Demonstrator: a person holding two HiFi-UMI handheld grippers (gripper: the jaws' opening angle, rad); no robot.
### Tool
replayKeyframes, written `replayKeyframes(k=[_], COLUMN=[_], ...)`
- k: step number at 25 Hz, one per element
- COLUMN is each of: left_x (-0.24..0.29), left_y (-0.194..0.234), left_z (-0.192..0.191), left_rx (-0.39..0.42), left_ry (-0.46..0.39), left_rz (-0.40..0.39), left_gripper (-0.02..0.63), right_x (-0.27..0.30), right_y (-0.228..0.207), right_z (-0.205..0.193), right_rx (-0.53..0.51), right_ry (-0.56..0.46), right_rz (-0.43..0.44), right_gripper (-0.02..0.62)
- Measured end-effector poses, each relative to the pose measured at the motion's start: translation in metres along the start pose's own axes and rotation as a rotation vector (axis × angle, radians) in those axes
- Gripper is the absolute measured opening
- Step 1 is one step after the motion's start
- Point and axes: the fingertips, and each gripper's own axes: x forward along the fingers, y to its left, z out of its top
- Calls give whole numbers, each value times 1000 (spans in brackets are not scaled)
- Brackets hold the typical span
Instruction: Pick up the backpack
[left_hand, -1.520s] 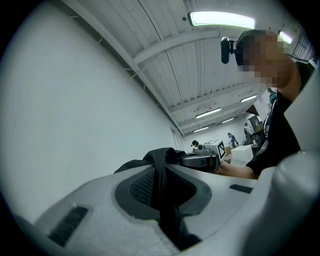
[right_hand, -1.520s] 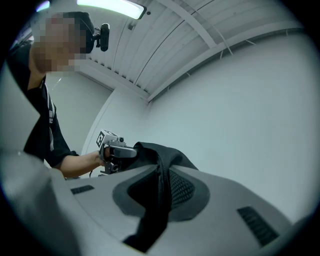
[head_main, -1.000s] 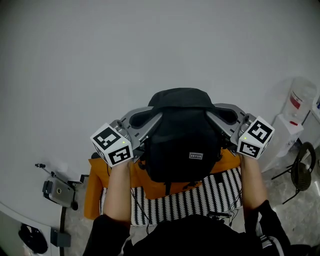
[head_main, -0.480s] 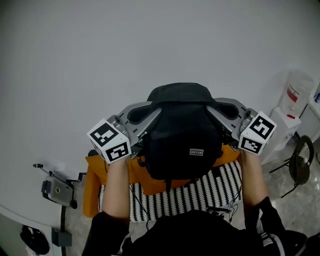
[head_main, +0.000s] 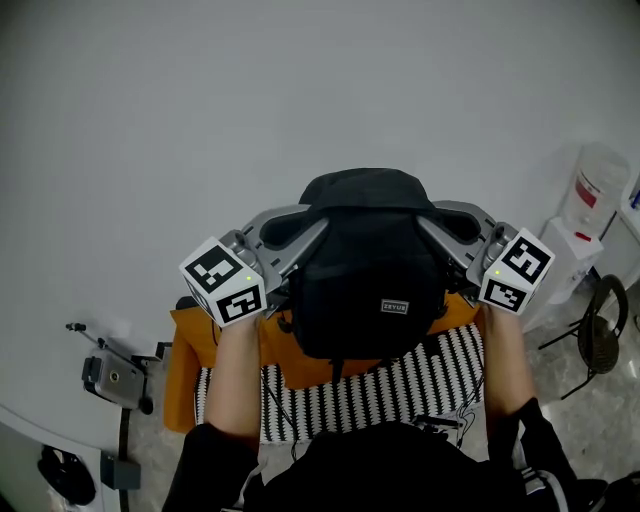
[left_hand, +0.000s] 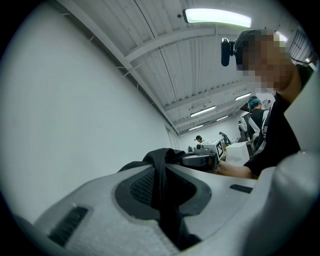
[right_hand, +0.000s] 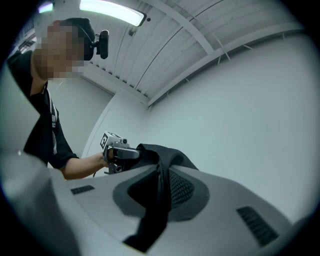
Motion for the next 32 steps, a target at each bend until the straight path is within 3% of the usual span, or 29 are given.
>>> replayKeyframes(k=[19, 32], left_x=[-4, 2], left_y=[8, 15], left_z=[-8, -28], left_rx=[14, -23], left_ry=[18, 22], left_rz=[-16, -26], left_gripper=[51, 51], right_x=[10, 12], right_y=[0, -6], right_z=[-7, -26], right_rx=[-7, 9], right_ry=[-6, 20], right_rz=[4, 10], right_gripper=[44, 43])
